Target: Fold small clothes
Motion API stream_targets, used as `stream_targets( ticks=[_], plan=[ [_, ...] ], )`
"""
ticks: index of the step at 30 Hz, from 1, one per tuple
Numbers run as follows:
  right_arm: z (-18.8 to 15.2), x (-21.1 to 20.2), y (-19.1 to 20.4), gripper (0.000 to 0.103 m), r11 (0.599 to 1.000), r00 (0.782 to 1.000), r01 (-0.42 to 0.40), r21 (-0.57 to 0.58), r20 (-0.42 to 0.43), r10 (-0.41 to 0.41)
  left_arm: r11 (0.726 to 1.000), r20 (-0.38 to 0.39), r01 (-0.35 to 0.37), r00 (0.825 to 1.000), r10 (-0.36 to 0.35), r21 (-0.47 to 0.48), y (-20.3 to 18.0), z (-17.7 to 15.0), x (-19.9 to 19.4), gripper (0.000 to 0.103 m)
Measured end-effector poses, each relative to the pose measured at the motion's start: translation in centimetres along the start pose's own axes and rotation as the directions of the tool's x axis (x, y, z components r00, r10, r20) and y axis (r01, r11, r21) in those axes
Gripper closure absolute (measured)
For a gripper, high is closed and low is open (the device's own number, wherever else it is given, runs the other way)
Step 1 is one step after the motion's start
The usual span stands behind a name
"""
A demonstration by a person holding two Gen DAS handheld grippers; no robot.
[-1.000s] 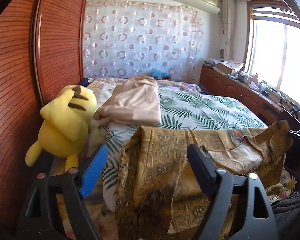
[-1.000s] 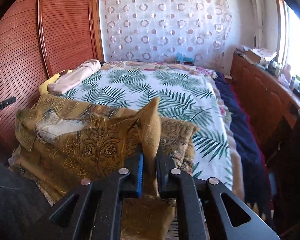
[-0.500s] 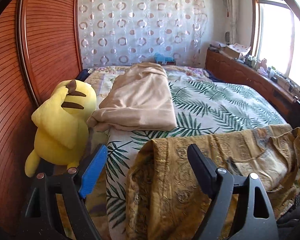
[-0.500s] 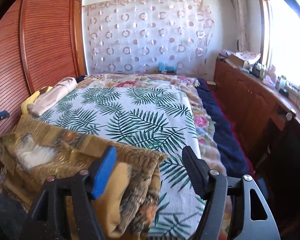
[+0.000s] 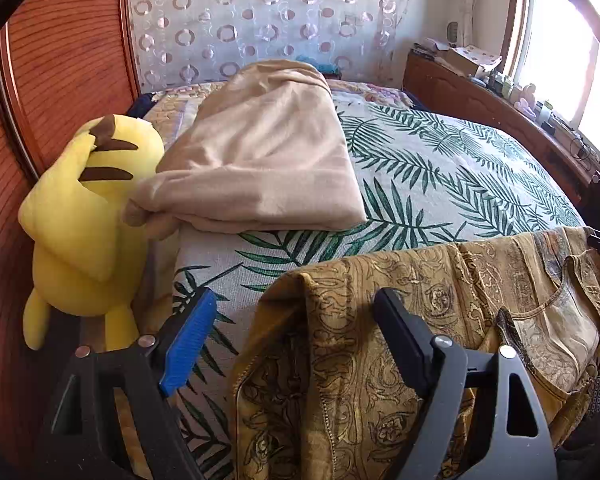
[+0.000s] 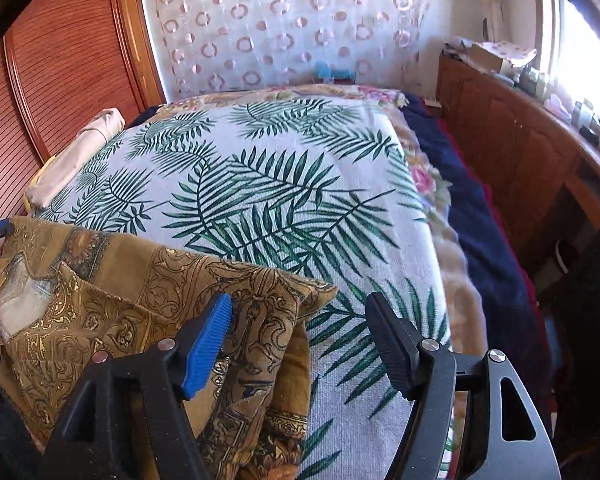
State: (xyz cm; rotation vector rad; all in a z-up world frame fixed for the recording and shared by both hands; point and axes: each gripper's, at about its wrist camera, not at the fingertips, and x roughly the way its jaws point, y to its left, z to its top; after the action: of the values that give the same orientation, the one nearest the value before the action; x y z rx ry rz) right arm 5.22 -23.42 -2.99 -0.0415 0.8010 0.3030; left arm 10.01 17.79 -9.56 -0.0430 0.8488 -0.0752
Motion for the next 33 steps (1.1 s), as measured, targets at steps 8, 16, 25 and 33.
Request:
stream_targets(
  ticks=[8, 16, 25, 33],
  plan=[
    [-0.5, 0.7, 0.3, 0.036, 1.0, 1.0, -0.021, -0.018, -0.009, 0.02, 0.999, -0.058, 0.05, 0.997, -0.05, -0.002, -0.2, 0.0, 1.5, 0.041],
    [-0.5, 1.3, 1.4, 0.088, 0.997, 0.999, -0.042, -0.067, -0.033, 0.04, 0.993, -0.055, 0.12, 0.991, -0.119, 0.018, -1.1, -0.1, 0.8, 0.09],
    [0.6, -5.3, 2.8, 0.097, 0.998, 0.993, 0.005, -0.07, 0.115, 0.003, 0.982, 0.178, 0.185, 0.966, -0.187, 0.024, -2.8, 0.4, -8.5, 0.092],
    [1.8, -15.7, 5.2, 0.098, 0.986, 0.964, 0.059, -0.156, 0.267, -0.015, 0.965, 0.358, 0.25, 0.896, -0.263, 0.083, -4.1, 1.7, -17.3, 0.092]
  ],
)
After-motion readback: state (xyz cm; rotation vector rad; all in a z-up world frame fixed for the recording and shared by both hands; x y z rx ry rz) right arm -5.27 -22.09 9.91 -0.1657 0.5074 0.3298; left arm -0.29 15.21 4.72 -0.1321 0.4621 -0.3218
